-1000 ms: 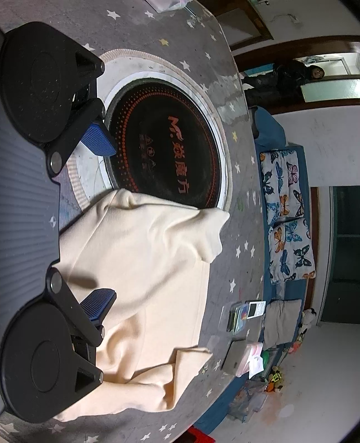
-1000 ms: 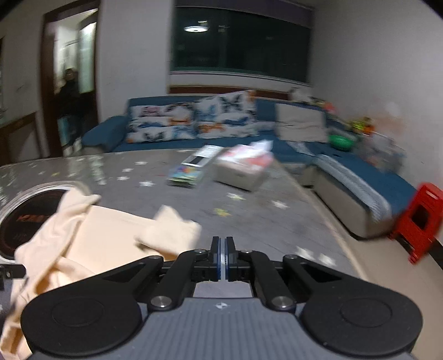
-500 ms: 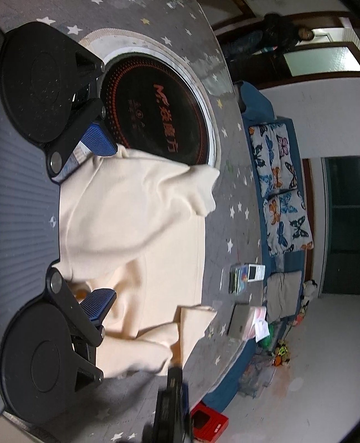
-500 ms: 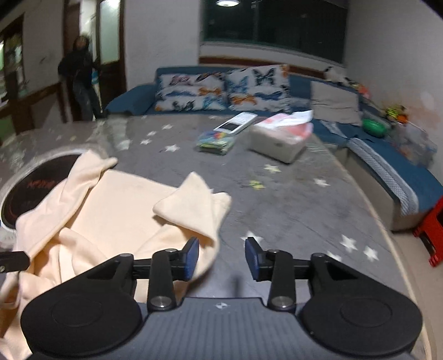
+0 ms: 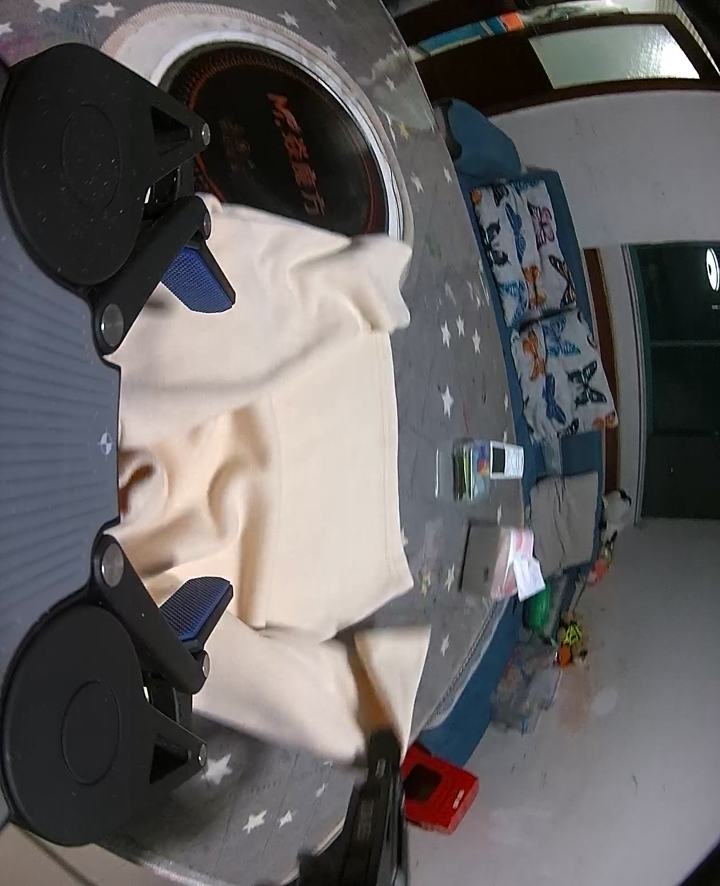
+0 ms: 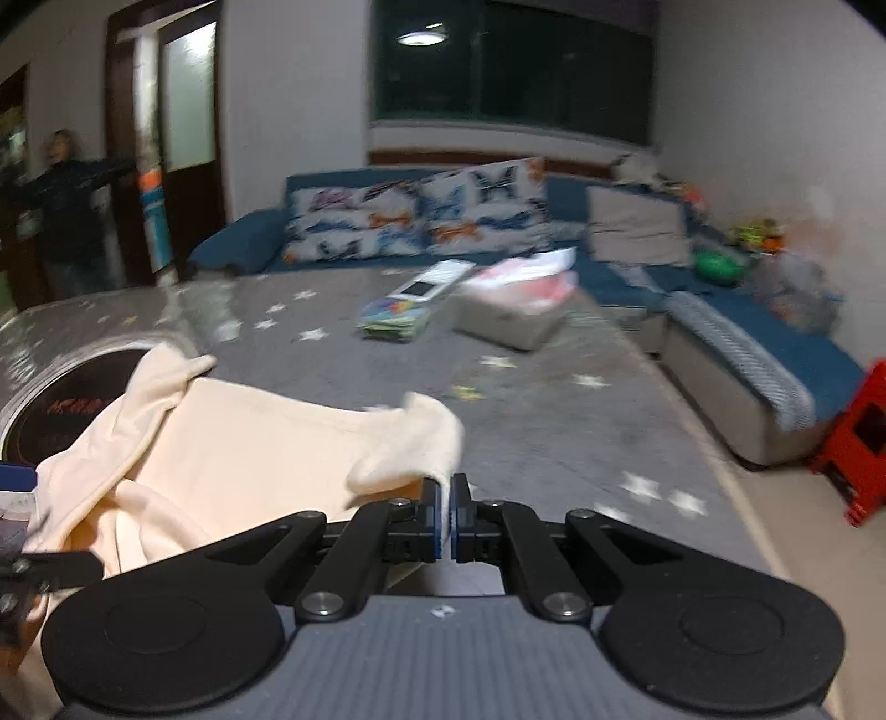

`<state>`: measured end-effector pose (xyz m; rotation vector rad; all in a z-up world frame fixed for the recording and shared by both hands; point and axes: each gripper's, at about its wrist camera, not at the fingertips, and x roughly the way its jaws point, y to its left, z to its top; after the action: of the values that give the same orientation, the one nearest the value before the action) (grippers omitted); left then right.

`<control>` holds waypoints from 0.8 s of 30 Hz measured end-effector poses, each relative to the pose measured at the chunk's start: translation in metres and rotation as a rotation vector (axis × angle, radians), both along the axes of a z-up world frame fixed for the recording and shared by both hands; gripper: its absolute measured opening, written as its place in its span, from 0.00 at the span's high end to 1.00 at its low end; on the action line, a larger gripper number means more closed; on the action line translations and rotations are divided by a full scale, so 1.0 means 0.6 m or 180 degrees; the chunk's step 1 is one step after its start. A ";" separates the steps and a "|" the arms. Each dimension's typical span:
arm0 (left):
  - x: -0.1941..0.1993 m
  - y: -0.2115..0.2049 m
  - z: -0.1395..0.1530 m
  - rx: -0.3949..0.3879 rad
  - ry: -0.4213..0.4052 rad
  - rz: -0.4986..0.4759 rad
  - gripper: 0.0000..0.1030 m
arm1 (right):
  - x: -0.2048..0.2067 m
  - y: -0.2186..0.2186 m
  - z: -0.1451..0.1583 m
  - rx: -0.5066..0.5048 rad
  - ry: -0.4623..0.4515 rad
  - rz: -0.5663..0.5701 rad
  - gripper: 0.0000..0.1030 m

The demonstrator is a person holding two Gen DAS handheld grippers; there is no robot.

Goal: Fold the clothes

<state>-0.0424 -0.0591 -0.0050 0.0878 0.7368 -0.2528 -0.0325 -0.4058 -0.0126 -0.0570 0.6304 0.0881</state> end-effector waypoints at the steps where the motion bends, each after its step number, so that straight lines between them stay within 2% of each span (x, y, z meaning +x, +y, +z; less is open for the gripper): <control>1: -0.001 -0.004 -0.001 -0.0015 -0.0002 -0.0032 0.00 | -0.019 -0.013 0.003 0.0012 0.0006 -0.0121 0.98; 4: -0.006 -0.014 -0.004 -0.0077 0.0012 -0.0164 0.00 | -0.072 -0.049 0.002 0.0068 0.0086 -0.0484 0.96; 7: -0.014 -0.029 -0.009 -0.0070 0.0030 -0.0315 0.00 | -0.084 -0.061 -0.007 0.0076 0.0143 -0.0578 0.78; 19: -0.044 -0.064 -0.026 -0.0003 0.0070 -0.0766 0.00 | -0.083 -0.082 -0.040 0.0009 0.0242 -0.0622 0.74; 22: -0.051 -0.062 -0.030 -0.0017 0.0109 -0.0837 0.00 | -0.065 -0.093 -0.063 0.0023 0.0419 -0.0650 0.74; 24: -0.054 -0.059 -0.030 -0.0090 0.0181 -0.0903 0.01 | -0.056 -0.101 -0.081 -0.0025 0.0472 -0.0696 0.69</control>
<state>-0.0746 -0.0944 -0.0232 0.1592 0.7769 -0.5378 -0.0659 -0.4667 -0.0610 0.0113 0.7813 -0.1226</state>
